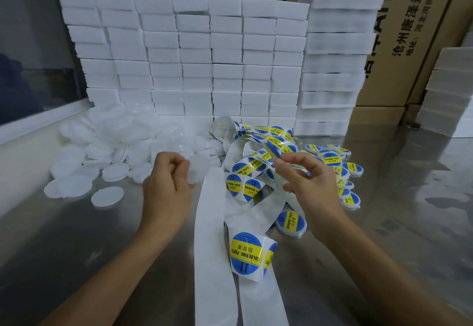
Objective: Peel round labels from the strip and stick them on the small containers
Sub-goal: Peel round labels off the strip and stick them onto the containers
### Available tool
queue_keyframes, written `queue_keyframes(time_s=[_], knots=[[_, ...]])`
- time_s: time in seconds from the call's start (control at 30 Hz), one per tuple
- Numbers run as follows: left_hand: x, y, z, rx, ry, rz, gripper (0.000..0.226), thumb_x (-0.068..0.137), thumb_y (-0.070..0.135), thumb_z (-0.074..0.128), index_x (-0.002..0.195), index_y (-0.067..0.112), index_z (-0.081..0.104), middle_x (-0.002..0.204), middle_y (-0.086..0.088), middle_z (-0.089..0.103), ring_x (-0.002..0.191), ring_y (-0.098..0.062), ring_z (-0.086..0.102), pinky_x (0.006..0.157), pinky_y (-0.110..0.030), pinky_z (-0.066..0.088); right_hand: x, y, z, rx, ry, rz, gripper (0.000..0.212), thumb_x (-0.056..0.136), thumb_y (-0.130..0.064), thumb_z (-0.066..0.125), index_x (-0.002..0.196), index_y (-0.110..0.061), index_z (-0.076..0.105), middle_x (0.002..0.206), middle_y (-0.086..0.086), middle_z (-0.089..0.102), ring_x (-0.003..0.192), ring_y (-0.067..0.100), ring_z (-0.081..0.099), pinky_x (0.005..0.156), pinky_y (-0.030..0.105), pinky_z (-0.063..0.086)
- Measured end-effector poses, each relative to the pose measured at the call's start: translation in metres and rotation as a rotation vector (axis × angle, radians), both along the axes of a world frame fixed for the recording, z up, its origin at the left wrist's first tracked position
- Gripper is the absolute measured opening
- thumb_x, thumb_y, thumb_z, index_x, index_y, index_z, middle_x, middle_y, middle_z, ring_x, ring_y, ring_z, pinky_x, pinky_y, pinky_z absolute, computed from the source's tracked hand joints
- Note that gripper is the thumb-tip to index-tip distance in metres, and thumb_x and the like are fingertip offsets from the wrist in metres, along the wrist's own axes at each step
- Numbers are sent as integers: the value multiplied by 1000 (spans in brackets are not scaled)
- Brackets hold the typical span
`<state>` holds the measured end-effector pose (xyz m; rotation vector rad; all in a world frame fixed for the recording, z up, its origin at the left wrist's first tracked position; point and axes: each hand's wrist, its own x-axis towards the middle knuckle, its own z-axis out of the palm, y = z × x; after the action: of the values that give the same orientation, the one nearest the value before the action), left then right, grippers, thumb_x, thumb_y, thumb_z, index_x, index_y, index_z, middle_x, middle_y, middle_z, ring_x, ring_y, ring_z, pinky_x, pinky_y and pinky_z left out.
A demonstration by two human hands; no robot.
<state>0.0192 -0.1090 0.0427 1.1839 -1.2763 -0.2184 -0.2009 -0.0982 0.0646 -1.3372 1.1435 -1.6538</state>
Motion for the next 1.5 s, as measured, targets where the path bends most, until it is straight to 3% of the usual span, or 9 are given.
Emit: queue_keyframes(time_s=[0.1,0.23,0.43,0.6,0.77,1.0,1.1,1.23,1.5], knots=[[-10,7,9,65,207,-179,27,93,1,57,87,28,55,82,1,65,71,-11,69,62,-23,58,7,3,-3,-26,47,22,6,86,-21,74,88,-21,68,81,-11,73,74,9,69,57,22,51],[-24,20,17,182,496,-501,18,88,-7,61,91,11,62,78,-4,74,70,-18,73,61,-25,58,17,8,-4,-83,24,154,36,81,-11,77,106,-21,54,92,4,74,75,18,70,63,21,53],[-29,26,17,310,613,-675,27,77,0,70,101,6,62,89,-14,75,82,-30,74,67,-29,59,25,12,-6,-101,23,254,43,77,-3,79,105,-22,52,77,10,74,71,28,71,67,29,58],[-28,25,17,346,716,-688,39,60,6,74,98,3,62,86,-17,74,79,-31,74,64,-29,59,26,14,-6,-90,20,240,35,80,-5,76,104,-19,54,79,10,74,72,28,72,66,32,58],[-24,22,16,334,770,-648,31,63,3,73,93,2,64,82,-14,75,74,-25,74,65,-28,59,22,12,-3,-107,68,49,1,89,-17,69,88,-16,69,78,-1,71,71,23,68,58,25,52],[-23,19,13,349,846,-630,35,58,3,74,91,0,64,78,-14,74,69,-22,73,63,-28,59,11,9,8,191,-206,251,12,85,-25,70,78,-24,79,88,-9,74,84,3,67,68,22,52],[-24,19,14,354,845,-647,38,56,4,75,93,-1,63,77,-15,74,68,-23,73,62,-28,59,15,7,4,276,-168,274,9,84,-25,71,84,-21,80,104,-4,75,96,8,68,75,27,51],[-25,21,15,354,832,-655,39,57,6,75,93,-1,63,80,-17,74,71,-24,74,61,-28,58,19,9,3,297,-143,272,11,86,-22,71,82,-18,80,95,-3,76,78,3,69,73,25,52],[-25,22,16,367,804,-661,40,55,8,76,92,0,63,83,-19,74,76,-27,74,62,-28,58,20,9,0,272,-61,263,13,83,-27,72,81,-17,79,101,-4,75,89,8,66,83,30,52]])
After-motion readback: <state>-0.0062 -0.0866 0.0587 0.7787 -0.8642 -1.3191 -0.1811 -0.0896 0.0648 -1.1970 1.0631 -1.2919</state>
